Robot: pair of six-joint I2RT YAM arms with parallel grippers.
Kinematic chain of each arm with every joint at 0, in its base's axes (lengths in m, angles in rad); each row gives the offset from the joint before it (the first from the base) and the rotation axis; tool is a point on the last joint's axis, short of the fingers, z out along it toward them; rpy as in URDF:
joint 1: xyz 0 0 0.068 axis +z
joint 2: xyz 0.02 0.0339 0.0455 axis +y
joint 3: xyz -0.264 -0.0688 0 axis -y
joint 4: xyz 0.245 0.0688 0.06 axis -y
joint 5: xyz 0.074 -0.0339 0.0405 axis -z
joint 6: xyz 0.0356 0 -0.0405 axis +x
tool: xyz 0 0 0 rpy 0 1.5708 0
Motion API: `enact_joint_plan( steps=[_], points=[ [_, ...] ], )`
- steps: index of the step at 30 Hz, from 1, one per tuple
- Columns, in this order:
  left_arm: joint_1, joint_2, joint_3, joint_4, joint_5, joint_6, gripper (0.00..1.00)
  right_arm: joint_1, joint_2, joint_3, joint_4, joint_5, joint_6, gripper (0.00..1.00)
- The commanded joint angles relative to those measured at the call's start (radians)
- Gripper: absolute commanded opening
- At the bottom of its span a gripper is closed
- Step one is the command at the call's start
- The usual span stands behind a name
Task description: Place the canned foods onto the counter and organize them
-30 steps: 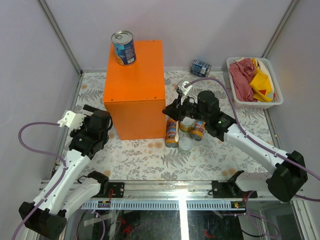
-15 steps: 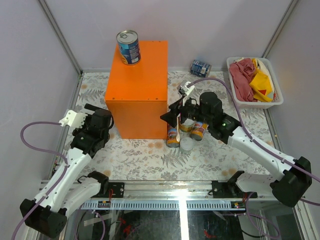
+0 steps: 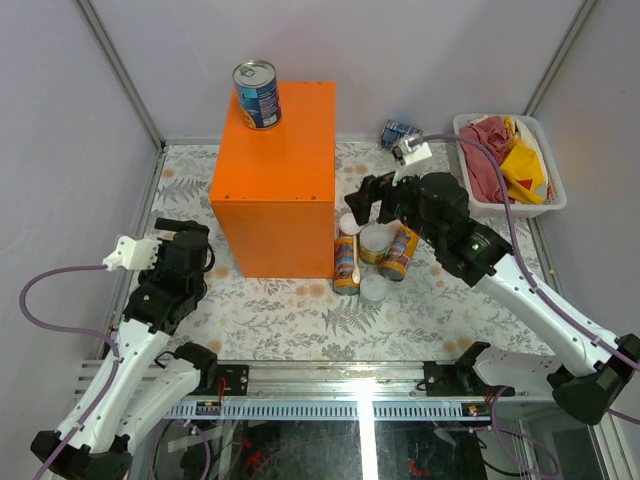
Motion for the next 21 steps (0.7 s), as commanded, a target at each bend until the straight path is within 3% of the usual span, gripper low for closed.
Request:
enact_joint_plan(
  steps=[1,8,16,21],
  points=[
    [-0.004,-0.013,-0.001,0.001,0.021,0.045,0.95,-0.025,0.09,0.15,-0.106,0.336,0.07,0.9],
    [-0.005,-0.033,0.02,0.012,0.06,0.086,0.94,-0.196,0.463,0.441,-0.206,0.466,0.141,0.95],
    [-0.005,-0.077,-0.02,0.032,0.115,0.129,0.93,-0.359,1.058,1.065,-0.3,0.5,0.102,0.95],
    [-0.006,-0.103,-0.055,0.085,0.112,0.205,0.92,-0.44,1.329,1.364,-0.299,0.485,0.04,0.94]
  ],
)
